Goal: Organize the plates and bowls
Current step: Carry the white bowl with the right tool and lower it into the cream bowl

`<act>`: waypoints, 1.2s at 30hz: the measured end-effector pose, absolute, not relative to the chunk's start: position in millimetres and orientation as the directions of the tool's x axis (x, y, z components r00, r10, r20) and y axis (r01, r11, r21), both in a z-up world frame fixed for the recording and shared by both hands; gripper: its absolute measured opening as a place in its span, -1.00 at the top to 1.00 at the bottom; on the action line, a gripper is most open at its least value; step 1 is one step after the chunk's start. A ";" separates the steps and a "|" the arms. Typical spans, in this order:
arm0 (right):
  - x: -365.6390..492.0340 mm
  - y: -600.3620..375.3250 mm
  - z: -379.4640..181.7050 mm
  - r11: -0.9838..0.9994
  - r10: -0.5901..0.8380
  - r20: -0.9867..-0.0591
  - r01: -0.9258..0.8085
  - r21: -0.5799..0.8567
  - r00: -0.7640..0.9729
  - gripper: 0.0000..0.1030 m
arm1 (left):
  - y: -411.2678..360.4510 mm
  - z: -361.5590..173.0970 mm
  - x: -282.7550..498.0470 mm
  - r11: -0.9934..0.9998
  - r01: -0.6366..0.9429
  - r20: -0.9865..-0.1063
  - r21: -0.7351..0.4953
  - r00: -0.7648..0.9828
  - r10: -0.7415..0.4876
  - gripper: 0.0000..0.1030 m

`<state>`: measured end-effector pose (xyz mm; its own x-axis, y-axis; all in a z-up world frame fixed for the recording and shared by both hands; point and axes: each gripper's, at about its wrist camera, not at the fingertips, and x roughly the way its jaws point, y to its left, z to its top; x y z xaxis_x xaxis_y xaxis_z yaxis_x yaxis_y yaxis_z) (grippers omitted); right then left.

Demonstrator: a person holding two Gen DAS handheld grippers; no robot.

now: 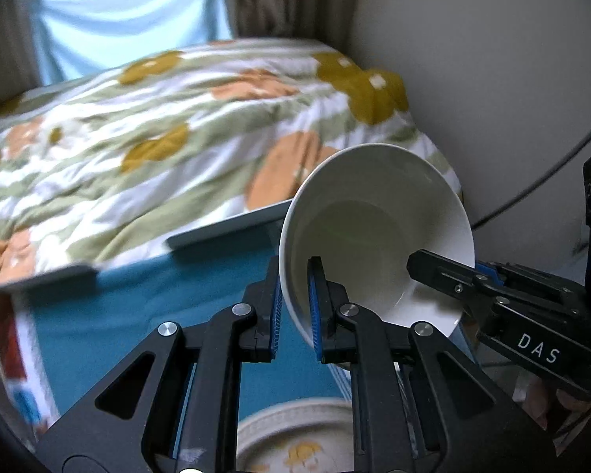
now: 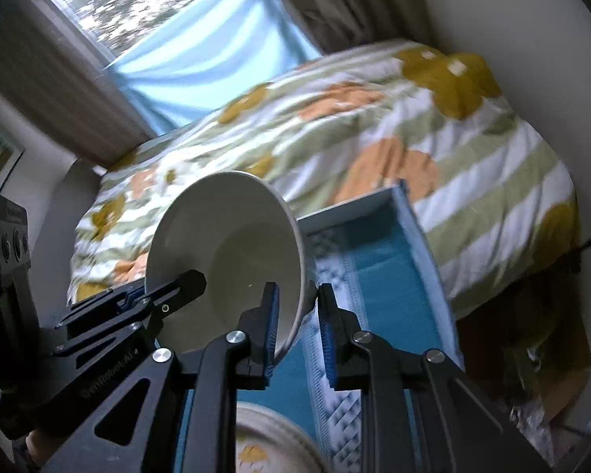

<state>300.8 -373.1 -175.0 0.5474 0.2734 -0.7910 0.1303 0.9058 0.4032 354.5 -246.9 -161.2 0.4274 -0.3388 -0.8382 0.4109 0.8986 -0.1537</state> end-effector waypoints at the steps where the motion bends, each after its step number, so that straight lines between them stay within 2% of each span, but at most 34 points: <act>1: 294.8 -365.5 -167.6 0.911 0.285 -0.785 0.099 0.400 0.550 0.64 | -238.3 -154.7 344.8 0.908 0.389 -0.832 -0.154 0.445 -0.331 0.79; 9: 252.1 -296.0 -131.0 0.909 0.398 -0.758 -0.113 0.400 0.517 0.64 | -154.6 -119.0 263.5 0.970 0.182 -0.810 -0.163 0.536 -0.237 0.79; 17: 226.7 -201.4 -134.0 0.877 0.480 -0.754 -0.241 0.415 0.449 0.64 | -52.0 -118.6 215.1 0.987 0.040 -0.819 -0.154 0.553 -0.150 0.79; 28: 222.4 -66.5 -186.1 0.873 0.482 -0.809 -0.265 0.410 0.336 0.65 | 90.0 -172.4 194.8 0.991 -0.023 -0.884 -0.133 0.456 -0.108 0.79; 36: 229.8 -28.2 -232.9 0.903 0.419 -0.868 -0.220 0.369 0.266 0.65 | 118.1 -228.7 204.5 0.990 -0.006 -0.926 -0.143 0.353 -0.132 0.79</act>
